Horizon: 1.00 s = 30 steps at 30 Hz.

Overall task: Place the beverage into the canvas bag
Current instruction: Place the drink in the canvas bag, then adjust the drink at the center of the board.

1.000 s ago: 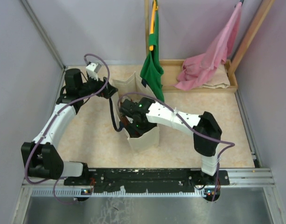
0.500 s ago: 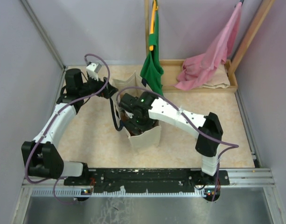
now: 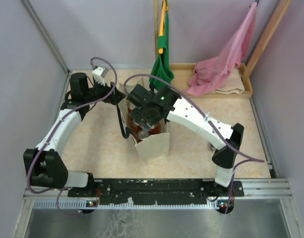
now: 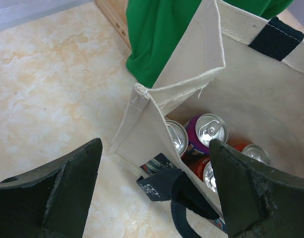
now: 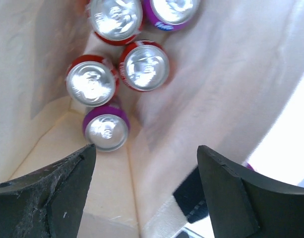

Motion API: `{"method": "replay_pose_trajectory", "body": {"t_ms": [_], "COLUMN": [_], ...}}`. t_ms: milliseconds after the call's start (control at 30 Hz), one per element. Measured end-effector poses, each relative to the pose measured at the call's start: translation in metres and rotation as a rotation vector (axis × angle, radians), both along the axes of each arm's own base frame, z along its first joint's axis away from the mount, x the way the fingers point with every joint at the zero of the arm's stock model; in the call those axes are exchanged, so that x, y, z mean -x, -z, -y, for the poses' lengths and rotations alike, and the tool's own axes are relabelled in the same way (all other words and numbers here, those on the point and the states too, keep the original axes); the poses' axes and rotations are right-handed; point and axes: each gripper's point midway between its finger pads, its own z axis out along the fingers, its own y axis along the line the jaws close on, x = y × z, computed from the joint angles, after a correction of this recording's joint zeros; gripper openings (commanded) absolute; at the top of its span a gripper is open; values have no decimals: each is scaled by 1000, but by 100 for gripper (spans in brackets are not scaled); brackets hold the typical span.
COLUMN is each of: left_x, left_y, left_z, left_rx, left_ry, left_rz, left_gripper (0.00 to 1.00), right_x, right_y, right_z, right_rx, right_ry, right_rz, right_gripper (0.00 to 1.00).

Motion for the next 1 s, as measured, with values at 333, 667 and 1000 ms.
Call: {"method": "replay_pose_trajectory", "body": {"t_ms": [333,667,1000], "left_x": [-3,-7,-13], "left_y": [2,3,5], "left_z": [1,2,3], "left_rx": [0,1,1], "left_ry": [1,4,7], "left_rz": [-5,-9,-15], "left_gripper": [94,94,94], "right_x": [-49,-16,60], "right_y": [-82,-14,116], "right_z": [59,272,304], "right_rx": [-173,-83,-20], "right_ry": [371,1150,1387], "right_rz": [319,201,-131], "right_gripper": [78,81,83]}}
